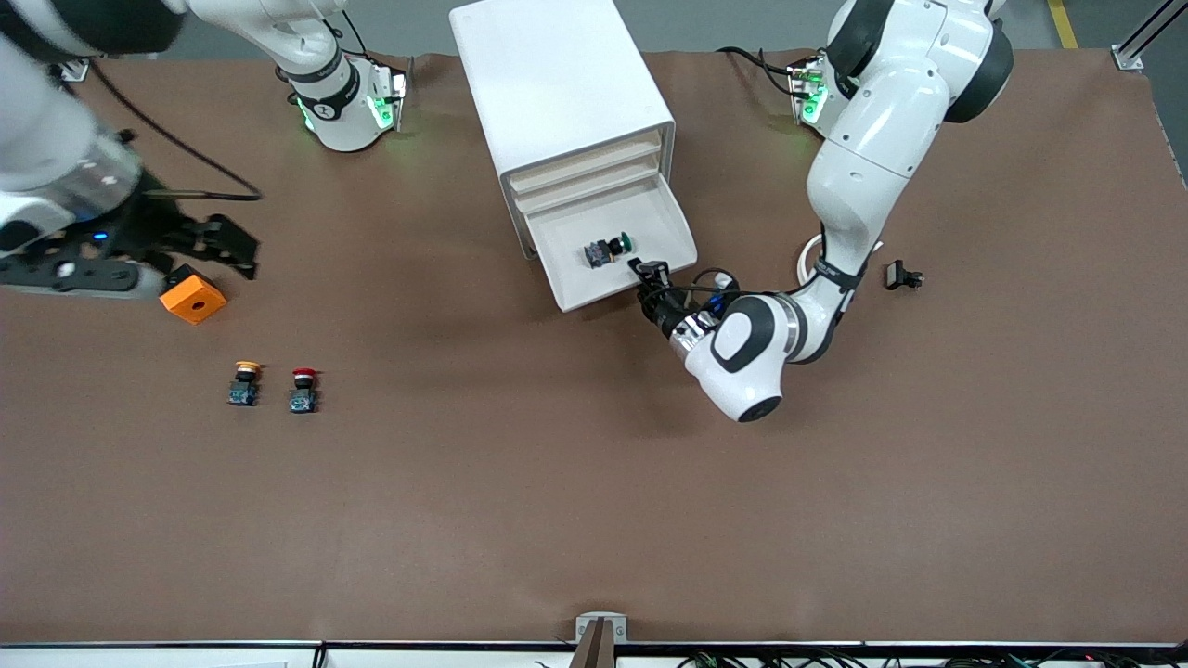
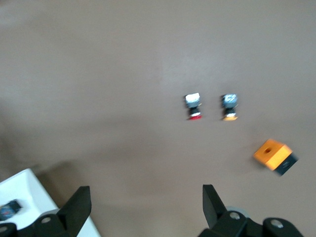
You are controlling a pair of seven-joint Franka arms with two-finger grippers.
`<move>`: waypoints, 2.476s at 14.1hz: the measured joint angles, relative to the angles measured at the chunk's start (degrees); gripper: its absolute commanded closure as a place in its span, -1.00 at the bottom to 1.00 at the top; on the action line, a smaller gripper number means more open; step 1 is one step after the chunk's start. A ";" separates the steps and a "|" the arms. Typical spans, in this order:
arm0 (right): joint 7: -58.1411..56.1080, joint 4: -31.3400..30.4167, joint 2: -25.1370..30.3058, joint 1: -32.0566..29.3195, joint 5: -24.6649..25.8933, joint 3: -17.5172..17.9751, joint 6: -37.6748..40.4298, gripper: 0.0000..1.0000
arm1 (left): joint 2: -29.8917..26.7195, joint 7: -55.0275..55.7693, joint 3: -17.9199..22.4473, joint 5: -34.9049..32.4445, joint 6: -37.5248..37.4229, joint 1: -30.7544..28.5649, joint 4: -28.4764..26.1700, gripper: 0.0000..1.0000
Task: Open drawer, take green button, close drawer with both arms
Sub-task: 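Reach into the drawer and grasp the green button with the right gripper, then lift the button out with the right gripper while the left gripper withdraws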
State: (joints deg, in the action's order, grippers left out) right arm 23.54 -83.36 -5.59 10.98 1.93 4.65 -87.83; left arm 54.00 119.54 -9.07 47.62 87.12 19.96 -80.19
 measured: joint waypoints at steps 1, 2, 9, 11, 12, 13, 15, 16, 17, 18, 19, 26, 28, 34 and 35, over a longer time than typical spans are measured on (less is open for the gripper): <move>5.21 -0.01 -0.22 2.50 -0.05 0.07 0.11 -1.00 | 0.00 -0.95 0.01 0.00 0.71 -0.64 0.51 -1.00; 10.06 -0.05 -0.53 4.87 -0.17 0.10 0.58 -1.00 | 0.00 -1.54 0.02 0.00 0.91 -1.26 1.02 -1.00; 50.49 -0.39 -7.56 25.90 -1.85 0.24 -1.62 -1.00 | -0.24 -2.01 1.02 0.00 0.99 -6.83 7.99 -1.00; 58.70 -0.55 -11.03 29.02 -4.37 0.21 -6.33 -1.00 | -0.51 -4.00 3.15 0.00 0.95 -7.02 9.65 -1.00; 62.32 -0.66 -13.07 30.19 -5.07 0.18 -9.45 -1.00 | -0.73 -5.57 4.39 -0.01 0.94 -7.00 10.05 -1.00; 65.87 -0.74 -15.28 31.30 -5.29 0.16 -12.71 -1.00 | -1.13 -7.17 5.63 -0.20 0.94 -7.01 10.42 -1.00; 72.14 -0.87 -19.40 32.86 -5.33 0.12 -18.72 -1.00 | -2.73 -11.14 8.02 -2.01 0.92 -7.04 11.15 -1.00; 74.43 -0.91 -21.19 33.18 -5.33 0.11 -21.01 -1.00 | -4.03 -14.02 9.11 -3.99 0.89 -7.06 11.35 -1.00; 75.89 -0.92 -22.72 33.20 -5.33 0.00 -22.59 -1.00 | -5.55 -17.49 9.98 -6.69 0.85 -7.07 11.44 -1.00; 76.71 -0.93 -23.94 33.10 -5.39 -0.29 -23.84 -1.00 | -7.13 -20.80 10.59 -10.22 0.80 -7.09 11.47 -1.00; 77.26 -0.91 -24.95 32.87 -5.54 -0.64 -25.00 -1.00 | -8.61 -23.26 11.03 -14.76 0.70 -7.09 11.46 -1.00; 78.99 -0.86 -30.28 31.75 -5.95 -1.30 -28.69 -1.00 | -15.63 -43.05 13.07 -37.85 0.50 -7.18 11.42 -1.00; 80.02 -0.84 -31.68 31.88 -5.96 -1.24 -29.45 -1.00 | -17.95 -50.01 13.25 -40.37 0.17 -7.22 11.27 -1.00; 83.34 -0.75 -33.20 32.60 -5.98 -1.03 -30.83 -1.00 | -21.66 -60.26 13.03 -44.24 -0.94 -6.67 10.70 -1.00; 83.66 -0.68 -33.45 32.92 -5.98 -0.95 -31.05 -1.00 | -22.05 -63.65 12.99 -44.26 -1.28 -6.53 10.64 -1.00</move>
State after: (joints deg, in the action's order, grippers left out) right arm 107.20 -84.04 -39.04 43.90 -4.06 3.70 -118.88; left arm 31.95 55.89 3.91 3.36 85.85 13.44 -69.55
